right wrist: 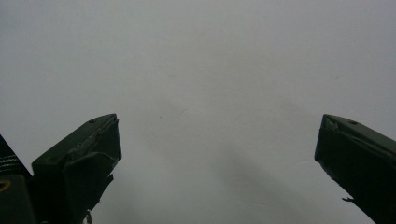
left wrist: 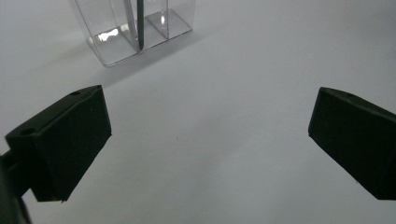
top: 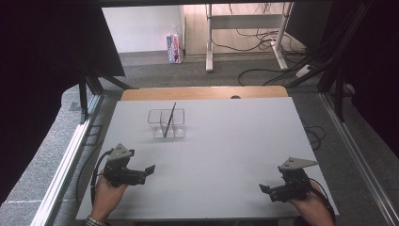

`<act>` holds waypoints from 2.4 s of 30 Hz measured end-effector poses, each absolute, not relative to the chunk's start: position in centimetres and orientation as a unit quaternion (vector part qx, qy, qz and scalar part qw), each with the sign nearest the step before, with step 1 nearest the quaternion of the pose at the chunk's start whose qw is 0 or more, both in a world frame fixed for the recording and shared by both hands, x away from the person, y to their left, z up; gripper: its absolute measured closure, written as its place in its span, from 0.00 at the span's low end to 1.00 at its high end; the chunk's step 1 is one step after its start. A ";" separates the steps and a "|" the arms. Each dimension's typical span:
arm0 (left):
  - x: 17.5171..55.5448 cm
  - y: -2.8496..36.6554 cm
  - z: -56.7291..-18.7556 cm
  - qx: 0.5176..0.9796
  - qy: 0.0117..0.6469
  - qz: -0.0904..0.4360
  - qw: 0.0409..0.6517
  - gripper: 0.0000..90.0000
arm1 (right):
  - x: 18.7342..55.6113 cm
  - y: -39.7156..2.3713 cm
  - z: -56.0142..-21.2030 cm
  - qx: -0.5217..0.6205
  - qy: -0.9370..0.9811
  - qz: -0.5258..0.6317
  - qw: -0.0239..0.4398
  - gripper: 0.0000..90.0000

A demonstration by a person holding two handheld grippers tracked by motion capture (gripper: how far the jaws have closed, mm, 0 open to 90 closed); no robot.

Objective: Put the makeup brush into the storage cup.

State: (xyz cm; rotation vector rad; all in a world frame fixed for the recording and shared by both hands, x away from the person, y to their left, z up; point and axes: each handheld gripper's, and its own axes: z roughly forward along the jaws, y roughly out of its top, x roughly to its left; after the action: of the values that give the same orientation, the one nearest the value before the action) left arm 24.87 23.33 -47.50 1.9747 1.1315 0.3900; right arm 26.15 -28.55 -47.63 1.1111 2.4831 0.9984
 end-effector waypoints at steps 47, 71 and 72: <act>20.7 27.3 -48.1 0.770 0.477 0.167 0.388 0.00 | 26.2 -28.6 -47.6 0.385 0.849 0.341 0.120 0.00; 18.9 28.8 -49.0 0.774 0.487 0.184 0.359 0.00 | 26.2 -28.6 -47.7 0.387 0.848 0.341 0.119 0.00; 18.8 28.9 -49.1 0.774 0.488 0.184 0.359 0.00 | 26.2 -28.6 -47.7 0.387 0.848 0.341 0.119 0.00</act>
State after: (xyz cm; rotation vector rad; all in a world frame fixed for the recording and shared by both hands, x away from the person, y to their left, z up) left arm 18.84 28.89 -49.08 1.9968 1.2596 0.4746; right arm 26.23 -28.60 -47.66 1.1314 2.4799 0.9980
